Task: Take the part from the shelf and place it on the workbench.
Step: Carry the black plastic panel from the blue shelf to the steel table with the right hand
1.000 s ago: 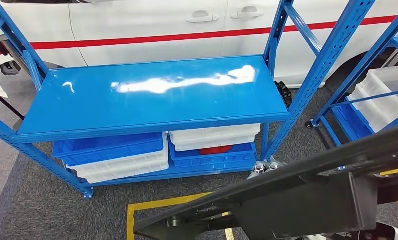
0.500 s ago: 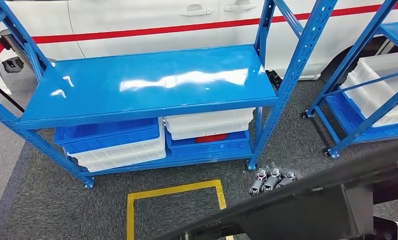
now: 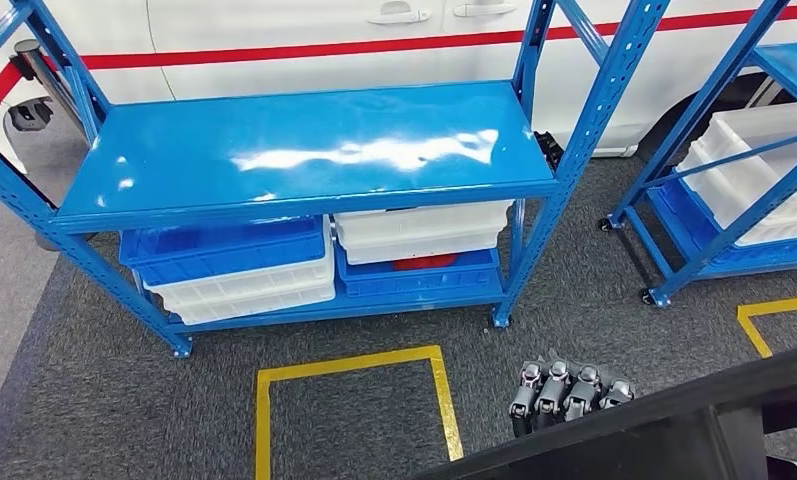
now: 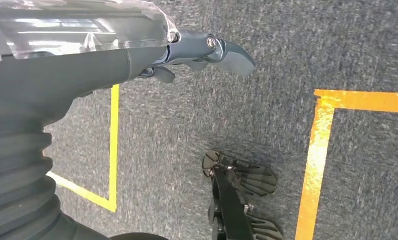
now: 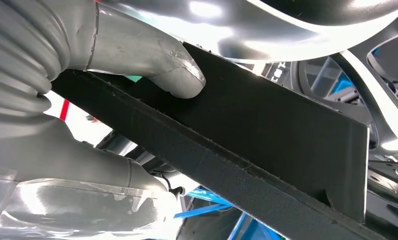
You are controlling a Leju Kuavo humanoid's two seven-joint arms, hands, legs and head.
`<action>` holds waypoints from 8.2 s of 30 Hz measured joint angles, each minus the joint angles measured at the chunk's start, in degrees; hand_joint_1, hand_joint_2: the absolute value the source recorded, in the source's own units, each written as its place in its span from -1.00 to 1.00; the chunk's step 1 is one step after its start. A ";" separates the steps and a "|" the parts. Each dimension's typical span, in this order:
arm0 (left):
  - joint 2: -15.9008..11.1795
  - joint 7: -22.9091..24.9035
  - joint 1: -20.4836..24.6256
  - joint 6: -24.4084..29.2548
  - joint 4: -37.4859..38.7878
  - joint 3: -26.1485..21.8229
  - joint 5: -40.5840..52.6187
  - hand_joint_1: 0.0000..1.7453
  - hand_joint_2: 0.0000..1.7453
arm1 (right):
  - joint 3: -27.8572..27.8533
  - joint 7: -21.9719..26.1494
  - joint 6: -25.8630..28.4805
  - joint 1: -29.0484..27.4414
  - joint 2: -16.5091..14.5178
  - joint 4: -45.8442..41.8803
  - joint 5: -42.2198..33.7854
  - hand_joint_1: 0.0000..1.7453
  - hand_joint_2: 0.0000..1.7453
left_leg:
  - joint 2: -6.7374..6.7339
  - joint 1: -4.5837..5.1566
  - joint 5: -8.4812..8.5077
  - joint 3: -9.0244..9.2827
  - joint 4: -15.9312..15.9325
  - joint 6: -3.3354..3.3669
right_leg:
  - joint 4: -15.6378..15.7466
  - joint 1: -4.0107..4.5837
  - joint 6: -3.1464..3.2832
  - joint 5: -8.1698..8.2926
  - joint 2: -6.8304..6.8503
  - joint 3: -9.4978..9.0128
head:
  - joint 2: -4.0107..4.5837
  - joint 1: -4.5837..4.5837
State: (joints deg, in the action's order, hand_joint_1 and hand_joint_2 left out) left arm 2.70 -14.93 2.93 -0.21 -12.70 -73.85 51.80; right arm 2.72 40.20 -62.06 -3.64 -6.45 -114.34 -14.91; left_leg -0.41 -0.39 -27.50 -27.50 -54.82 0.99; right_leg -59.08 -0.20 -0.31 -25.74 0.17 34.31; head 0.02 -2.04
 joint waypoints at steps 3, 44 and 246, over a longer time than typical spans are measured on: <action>0.27 0.01 0.04 -0.46 0.00 -0.40 0.11 -1.00 1.00 | -0.39 0.00 0.20 -1.08 -1.67 -0.51 1.09 1.00 1.00 | -0.16 -0.03 0.81 -0.96 0.00 0.54 | -10.28 -0.17 -0.49 -6.16 -0.12 4.55 | 0.00 0.01; -0.59 -2.58 1.85 -0.38 0.00 0.17 1.20 -1.00 1.00 | 16.68 -0.07 37.71 -2.11 3.30 -15.61 19.92 1.00 1.00 | -5.45 0.12 0.40 -2.49 -2.02 -1.56 | 1.57 0.22 1.16 -0.64 2.14 -2.29 | 0.00 0.02; -0.37 1.06 0.94 2.49 -0.07 -1.87 3.18 -1.00 1.00 | 22.38 -0.03 37.97 10.80 13.57 11.04 8.13 1.00 1.00 | 0.82 -0.72 1.24 -4.40 -2.49 0.02 | -4.68 -0.09 -0.80 -3.57 -2.76 2.18 | 0.00 0.02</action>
State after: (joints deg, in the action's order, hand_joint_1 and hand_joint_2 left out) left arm 2.34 -13.87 3.87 2.28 -12.76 -75.72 54.98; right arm 25.10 40.17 -24.09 7.16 7.11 -103.31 -6.78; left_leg 0.41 -1.11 -26.26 -31.90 -57.31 1.01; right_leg -63.76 -0.29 -1.11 -29.31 -2.59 36.49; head 0.02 -2.02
